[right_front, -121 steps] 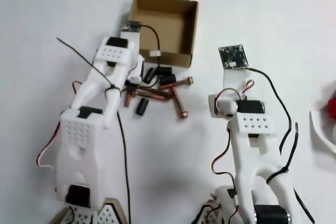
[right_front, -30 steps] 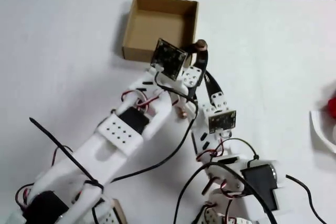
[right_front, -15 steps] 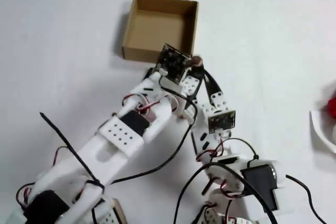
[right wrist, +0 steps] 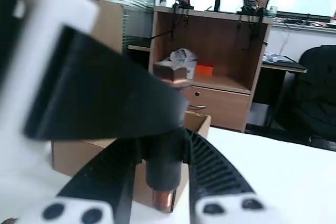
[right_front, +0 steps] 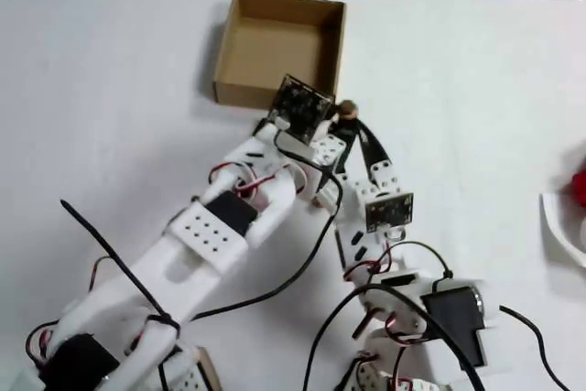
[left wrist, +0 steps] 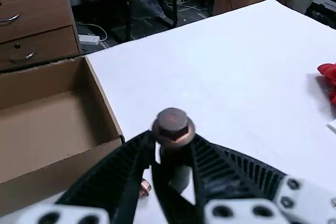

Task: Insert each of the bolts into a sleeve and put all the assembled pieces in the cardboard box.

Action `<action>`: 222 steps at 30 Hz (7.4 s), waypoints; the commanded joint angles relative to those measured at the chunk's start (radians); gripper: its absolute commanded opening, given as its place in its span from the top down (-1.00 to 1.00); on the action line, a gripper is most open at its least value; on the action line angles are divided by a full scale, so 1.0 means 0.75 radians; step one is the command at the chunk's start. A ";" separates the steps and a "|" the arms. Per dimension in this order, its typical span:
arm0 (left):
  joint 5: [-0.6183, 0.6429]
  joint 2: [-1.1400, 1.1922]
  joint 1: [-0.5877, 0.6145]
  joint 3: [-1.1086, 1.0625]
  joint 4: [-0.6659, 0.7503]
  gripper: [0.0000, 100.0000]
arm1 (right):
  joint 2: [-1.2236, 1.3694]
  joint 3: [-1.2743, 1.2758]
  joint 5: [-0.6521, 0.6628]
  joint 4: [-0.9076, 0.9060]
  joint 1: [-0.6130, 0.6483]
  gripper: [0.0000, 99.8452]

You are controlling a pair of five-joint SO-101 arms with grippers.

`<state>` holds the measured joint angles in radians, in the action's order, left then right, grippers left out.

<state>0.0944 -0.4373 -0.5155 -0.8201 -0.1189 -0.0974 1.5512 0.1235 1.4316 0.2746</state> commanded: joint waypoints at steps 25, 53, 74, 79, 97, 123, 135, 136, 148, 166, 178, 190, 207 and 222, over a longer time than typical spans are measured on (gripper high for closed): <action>-0.006 -0.342 0.739 0.052 -0.278 0.52 | -0.024 -0.509 0.010 -0.637 -0.107 0.96; -0.080 -0.333 0.914 -0.535 -0.092 0.52 | 0.079 -1.915 -0.262 -2.879 0.013 0.96; -0.084 -0.333 0.865 -0.564 -0.092 0.52 | 1.190 -3.310 -0.262 -3.150 -0.015 0.96; -0.084 -0.333 0.865 -0.564 -0.090 0.52 | 1.380 -3.519 -0.262 -3.223 -0.019 0.96; -0.084 -0.333 0.869 -0.564 -0.090 0.52 | 1.584 -3.674 -0.262 -3.225 -0.040 0.96; -0.084 -0.333 0.874 -0.564 -0.090 0.52 | 1.654 -3.664 -0.250 -3.225 -0.028 0.78; -0.084 -0.333 0.874 -0.564 -0.090 0.52 | 1.650 -3.995 -0.250 -3.340 -0.021 0.78; -0.084 -0.333 0.874 -0.564 -0.090 0.52 | 1.652 -4.057 -0.250 -3.391 -0.024 0.78; -0.084 -0.333 0.874 -0.562 -0.090 0.52 | 1.670 -4.276 -0.252 -3.956 -0.242 0.96; -0.084 -0.333 0.874 -0.562 -0.090 0.52 | 1.900 -4.290 -0.129 -3.988 -0.191 0.96; -0.084 -0.333 0.874 -0.562 -0.090 0.52 | 1.893 -4.290 -0.129 -3.992 -0.144 0.96; -0.084 -0.333 0.874 -0.562 -0.090 0.52 | 1.775 -4.292 -0.043 -4.029 -0.296 0.89; -0.072 -0.336 0.970 -0.564 -0.045 0.52 | 1.361 -4.161 0.074 -4.271 -0.222 0.80; -0.070 -0.336 1.009 -0.562 -0.045 0.52 | 0.461 -2.805 -0.166 -4.097 0.120 0.80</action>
<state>0.0376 -0.6582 0.2102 -1.2482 -0.1757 0.3675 -0.7196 0.0207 -1.7169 0.2915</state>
